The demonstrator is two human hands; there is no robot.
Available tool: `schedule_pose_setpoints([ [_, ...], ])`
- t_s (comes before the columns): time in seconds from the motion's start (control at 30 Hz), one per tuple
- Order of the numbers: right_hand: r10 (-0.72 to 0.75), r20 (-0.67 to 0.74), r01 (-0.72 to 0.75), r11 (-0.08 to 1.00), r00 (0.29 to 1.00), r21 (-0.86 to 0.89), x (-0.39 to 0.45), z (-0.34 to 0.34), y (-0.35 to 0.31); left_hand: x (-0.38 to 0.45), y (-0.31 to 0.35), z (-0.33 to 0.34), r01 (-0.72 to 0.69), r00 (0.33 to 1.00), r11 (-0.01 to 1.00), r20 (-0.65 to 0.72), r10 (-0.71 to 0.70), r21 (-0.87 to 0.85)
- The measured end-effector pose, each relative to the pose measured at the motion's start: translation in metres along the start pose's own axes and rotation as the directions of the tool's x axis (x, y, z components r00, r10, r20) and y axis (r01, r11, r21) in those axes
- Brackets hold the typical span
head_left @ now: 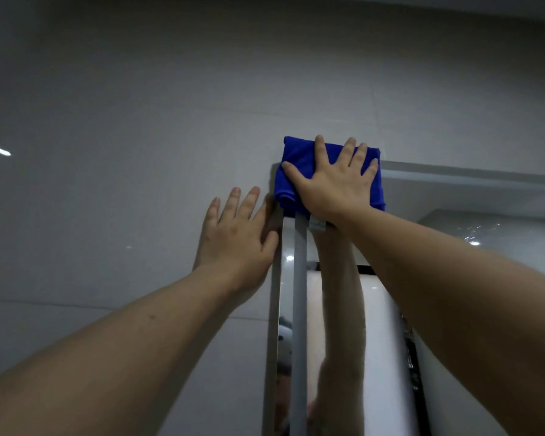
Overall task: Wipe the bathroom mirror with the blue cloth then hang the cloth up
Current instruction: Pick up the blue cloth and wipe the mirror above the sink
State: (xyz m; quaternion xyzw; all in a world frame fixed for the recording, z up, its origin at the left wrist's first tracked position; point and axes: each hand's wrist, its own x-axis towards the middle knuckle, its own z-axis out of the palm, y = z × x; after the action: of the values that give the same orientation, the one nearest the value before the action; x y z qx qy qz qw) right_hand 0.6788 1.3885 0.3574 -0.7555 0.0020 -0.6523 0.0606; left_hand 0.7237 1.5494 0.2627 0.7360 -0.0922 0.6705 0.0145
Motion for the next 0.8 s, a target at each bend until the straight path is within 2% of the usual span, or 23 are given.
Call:
schedule_pose_setpoints([
  [0.23,-0.116,0.019,0.116,0.993,0.993,0.026,0.008,-0.001,0.007,0.003,0.000,-0.012,-0.003,0.999,1.000,0.036,0.004,-0.031],
  [0.3,-0.121,0.022,0.121,0.992,0.992,0.021,0.008,-0.002,0.010,0.006,0.001,-0.020,0.006,1.000,0.993,0.022,-0.003,-0.114],
  [0.4,-0.139,0.015,0.139,0.990,0.990,0.022,0.006,-0.002,0.019,0.018,0.007,-0.032,0.075,0.994,0.954,-0.054,-0.094,-0.290],
  [0.47,-0.142,0.019,0.142,0.990,0.990,0.019,0.006,-0.003,0.029,0.029,0.014,-0.041,0.113,0.987,0.939,-0.075,-0.144,-0.326],
  [0.8,-0.116,0.033,0.116,0.993,0.993,0.012,0.005,-0.010,0.089,0.044,0.072,-0.058,-0.005,0.996,0.980,-0.093,-0.014,-0.200],
])
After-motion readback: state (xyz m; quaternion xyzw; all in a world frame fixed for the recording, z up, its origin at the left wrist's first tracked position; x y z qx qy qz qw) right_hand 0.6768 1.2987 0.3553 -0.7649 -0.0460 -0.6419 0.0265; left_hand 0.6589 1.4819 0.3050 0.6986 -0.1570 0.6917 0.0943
